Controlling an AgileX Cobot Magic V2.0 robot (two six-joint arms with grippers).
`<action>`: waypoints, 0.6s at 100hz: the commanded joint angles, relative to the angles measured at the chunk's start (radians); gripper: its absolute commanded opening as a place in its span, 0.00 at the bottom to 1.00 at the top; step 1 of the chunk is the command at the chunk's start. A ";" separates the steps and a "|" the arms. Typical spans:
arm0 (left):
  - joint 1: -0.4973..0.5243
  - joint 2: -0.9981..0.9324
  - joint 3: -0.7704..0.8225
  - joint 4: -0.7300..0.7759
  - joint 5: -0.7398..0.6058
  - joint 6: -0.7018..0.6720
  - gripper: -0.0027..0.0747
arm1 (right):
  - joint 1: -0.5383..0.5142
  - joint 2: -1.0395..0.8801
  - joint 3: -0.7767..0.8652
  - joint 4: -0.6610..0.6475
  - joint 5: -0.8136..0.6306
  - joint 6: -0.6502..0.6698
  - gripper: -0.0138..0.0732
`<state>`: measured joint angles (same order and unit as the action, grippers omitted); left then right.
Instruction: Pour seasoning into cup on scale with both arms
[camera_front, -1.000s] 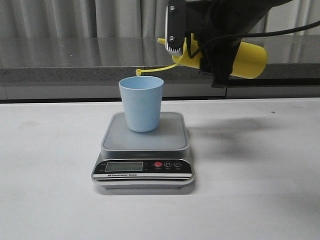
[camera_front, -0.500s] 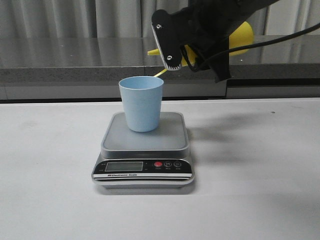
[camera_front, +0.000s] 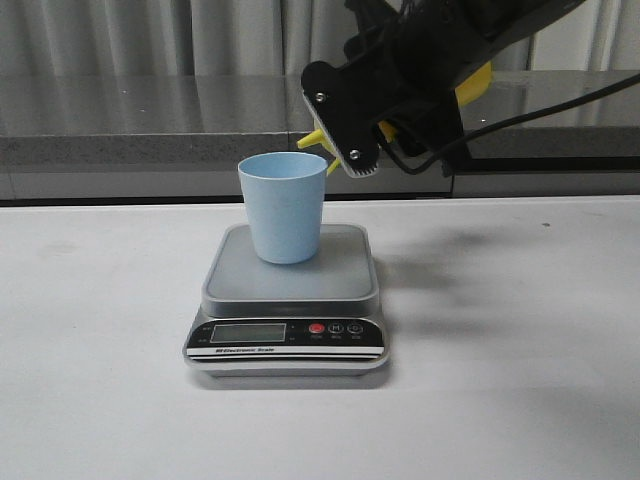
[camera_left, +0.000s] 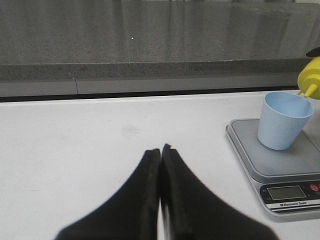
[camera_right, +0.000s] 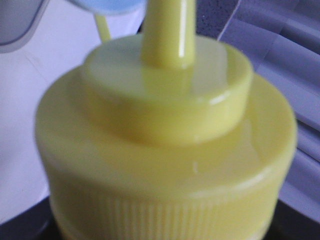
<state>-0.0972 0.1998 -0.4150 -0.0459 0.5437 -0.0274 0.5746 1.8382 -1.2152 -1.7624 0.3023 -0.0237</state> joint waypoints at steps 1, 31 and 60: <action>0.001 0.008 -0.025 -0.004 -0.079 -0.008 0.01 | 0.001 -0.049 -0.022 -0.036 0.032 -0.012 0.09; 0.001 0.008 -0.025 -0.004 -0.079 -0.008 0.01 | -0.001 -0.053 -0.041 0.121 0.159 0.176 0.09; 0.001 0.008 -0.025 -0.004 -0.079 -0.008 0.01 | -0.062 -0.102 -0.069 0.382 0.202 0.631 0.09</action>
<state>-0.0972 0.1998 -0.4150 -0.0459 0.5437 -0.0274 0.5390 1.8188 -1.2470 -1.4220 0.4691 0.4473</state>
